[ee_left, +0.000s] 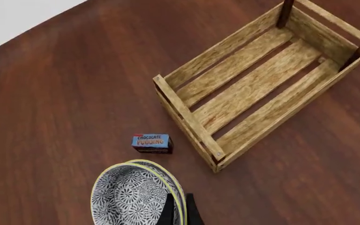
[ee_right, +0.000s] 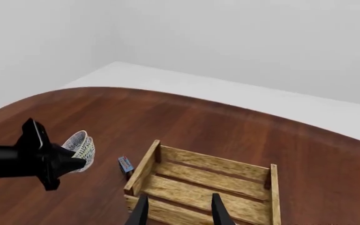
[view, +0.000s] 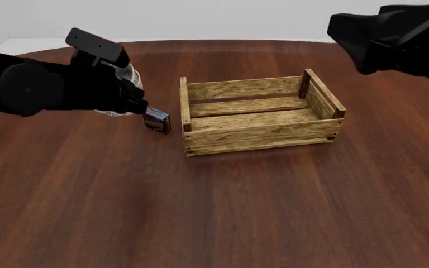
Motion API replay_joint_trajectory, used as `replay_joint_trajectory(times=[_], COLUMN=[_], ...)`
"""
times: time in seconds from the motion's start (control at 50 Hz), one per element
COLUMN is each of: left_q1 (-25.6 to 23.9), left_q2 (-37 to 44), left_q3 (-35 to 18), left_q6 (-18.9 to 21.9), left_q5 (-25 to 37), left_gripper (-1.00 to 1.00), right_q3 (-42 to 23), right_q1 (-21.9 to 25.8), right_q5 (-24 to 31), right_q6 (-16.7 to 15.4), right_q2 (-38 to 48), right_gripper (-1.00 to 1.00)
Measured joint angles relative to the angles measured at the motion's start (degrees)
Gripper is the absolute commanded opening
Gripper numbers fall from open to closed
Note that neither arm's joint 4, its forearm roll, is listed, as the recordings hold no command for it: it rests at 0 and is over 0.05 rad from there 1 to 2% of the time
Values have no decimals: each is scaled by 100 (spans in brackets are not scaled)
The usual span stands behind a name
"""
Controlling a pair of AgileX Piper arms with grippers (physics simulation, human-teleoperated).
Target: Stack the right bowl on the left bowl and place them in the tray.
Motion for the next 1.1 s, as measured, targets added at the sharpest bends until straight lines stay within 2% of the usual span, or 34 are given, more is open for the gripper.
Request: replay_joint_trajectory(times=[0.72,1.1], left_q1=[-681,-814], left_q2=[1185,1456], left_q3=[-1935,-2297], left_q6=[200,311], left_q5=[397,398], left_gripper=[-100,-100], right_q3=[-36,-44], right_q1=[-425,-488], right_q5=[-47,-48], right_q6=[-21,-24], right_q2=[-39,-44], right_gripper=[100,100])
